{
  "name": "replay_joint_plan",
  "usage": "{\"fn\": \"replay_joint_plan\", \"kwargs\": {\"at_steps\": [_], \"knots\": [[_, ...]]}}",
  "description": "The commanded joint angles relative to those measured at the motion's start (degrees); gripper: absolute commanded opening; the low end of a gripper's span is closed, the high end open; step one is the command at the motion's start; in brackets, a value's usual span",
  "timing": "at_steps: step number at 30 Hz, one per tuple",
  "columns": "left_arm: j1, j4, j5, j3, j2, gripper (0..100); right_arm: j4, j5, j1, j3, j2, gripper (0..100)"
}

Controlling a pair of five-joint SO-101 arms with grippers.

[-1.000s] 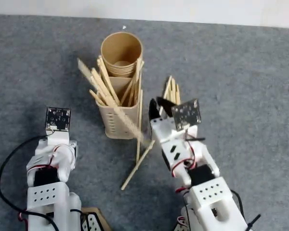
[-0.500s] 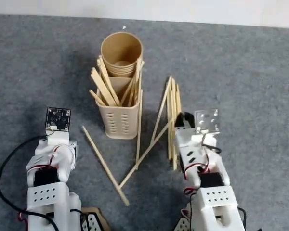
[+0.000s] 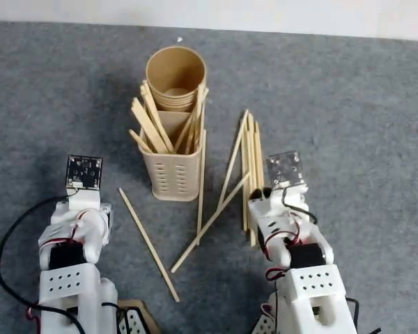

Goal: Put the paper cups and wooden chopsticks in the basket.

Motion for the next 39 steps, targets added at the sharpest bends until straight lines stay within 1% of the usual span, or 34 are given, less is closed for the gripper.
{"fn": "replay_joint_plan", "kwargs": {"at_steps": [1, 2, 4, 7, 9, 10, 12, 14, 19, 24, 27, 33, 36, 39], "knots": [[0.6, -1.0, 0.2, -0.3, -0.4, 16, 2.8, 0.4, 2.6, -3.5, -0.7, 4.6], [0.6, -1.0, 0.2, -0.3, -0.4, 16, 4.6, 0.4, 3.7, -5.1, -0.7, 4.6], [0.6, -1.0, 0.2, -0.3, -0.4, 16, 11.6, 0.8, 5.1, -9.2, 0.7, 4.6], [0.6, -1.0, 0.2, -0.3, -0.4, 16, 22.0, 0.9, 3.0, -19.6, 8.0, 4.6], [0.6, -1.0, 0.2, -0.3, -0.4, 16, 26.2, 0.9, 1.4, -26.1, 14.9, 4.6], [0.6, -1.0, 0.2, -0.3, -0.4, 16, 26.4, 0.9, 0.7, -29.1, 18.2, 4.6], [0.6, -1.0, 0.2, -0.3, -0.4, 16, 25.3, 0.9, -0.2, -33.6, 24.7, 4.6], [0.6, -1.0, 0.2, -0.3, -0.4, 16, 22.5, 1.8, -0.5, -34.1, 30.1, 5.0], [0.6, -1.0, 0.2, -0.3, -0.4, 16, 12.9, 5.2, 0.2, -32.1, 40.0, 15.5], [0.6, -1.0, 0.2, -0.4, -0.4, 16, 4.6, 7.3, 0.7, -28.9, 46.3, 16.6], [0.6, -1.0, 0.2, -0.4, -0.4, 16, 3.7, 8.4, 1.4, -29.0, 49.0, 16.6], [0.6, -1.0, 0.2, -0.5, -0.4, 16, 3.7, 8.1, 3.4, -29.1, 52.4, 16.6], [0.6, -1.0, 0.2, -0.5, -0.4, 16, 3.8, 8.1, 3.4, -29.0, 52.8, 15.2], [0.6, -1.0, 0.2, -0.4, -0.4, 16, 3.9, 8.1, 3.3, -28.8, 52.9, 4.5]]}}
